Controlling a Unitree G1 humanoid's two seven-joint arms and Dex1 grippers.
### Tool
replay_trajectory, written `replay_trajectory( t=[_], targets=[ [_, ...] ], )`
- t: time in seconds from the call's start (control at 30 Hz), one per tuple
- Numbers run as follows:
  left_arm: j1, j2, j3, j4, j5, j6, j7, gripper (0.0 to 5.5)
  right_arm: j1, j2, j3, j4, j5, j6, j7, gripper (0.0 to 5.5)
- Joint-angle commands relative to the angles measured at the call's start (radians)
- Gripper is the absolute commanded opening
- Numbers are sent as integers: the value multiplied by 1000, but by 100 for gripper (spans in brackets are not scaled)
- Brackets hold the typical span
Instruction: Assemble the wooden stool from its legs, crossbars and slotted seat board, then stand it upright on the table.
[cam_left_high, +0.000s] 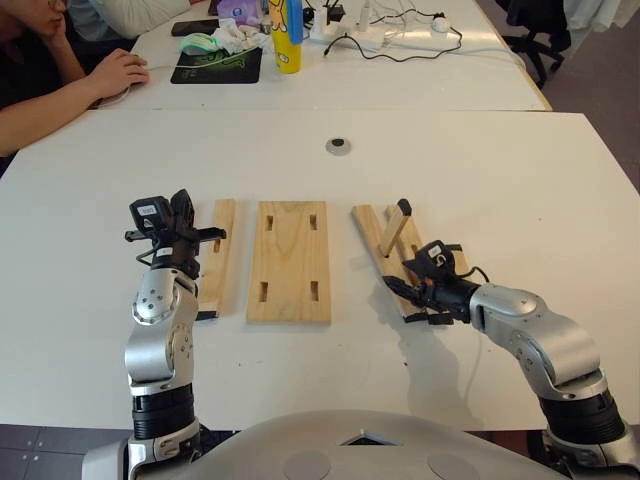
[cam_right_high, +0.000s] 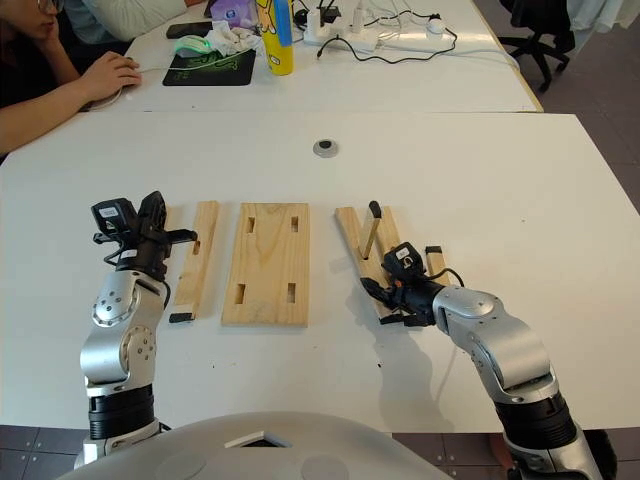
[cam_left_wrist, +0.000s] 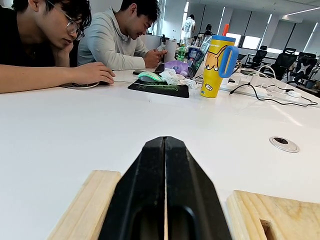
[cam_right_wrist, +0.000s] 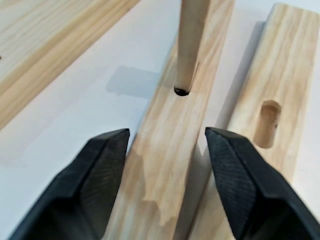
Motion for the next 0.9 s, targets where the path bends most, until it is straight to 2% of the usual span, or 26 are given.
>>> replay_trajectory(
  t=[0.03,0.23,0.4,0.67,0.9],
  targets=[
    [-17,3,-5,10,8,-1,-3,0,3,35,23,33,-14,49,-25,282],
    [-18,-6,-6,6,10,-4,9,0,-72,37,96,42,-43,105,-20,282],
    [-11,-16,-4,2,11,-9,17,0,-110,42,117,51,-70,128,-32,211],
    [-2,-28,-7,-2,15,-13,26,0,-155,113,54,40,-77,93,-65,206],
    [-44,-15,-16,15,3,4,-2,0,-177,272,-97,32,-51,-1,-151,206]
  ],
)
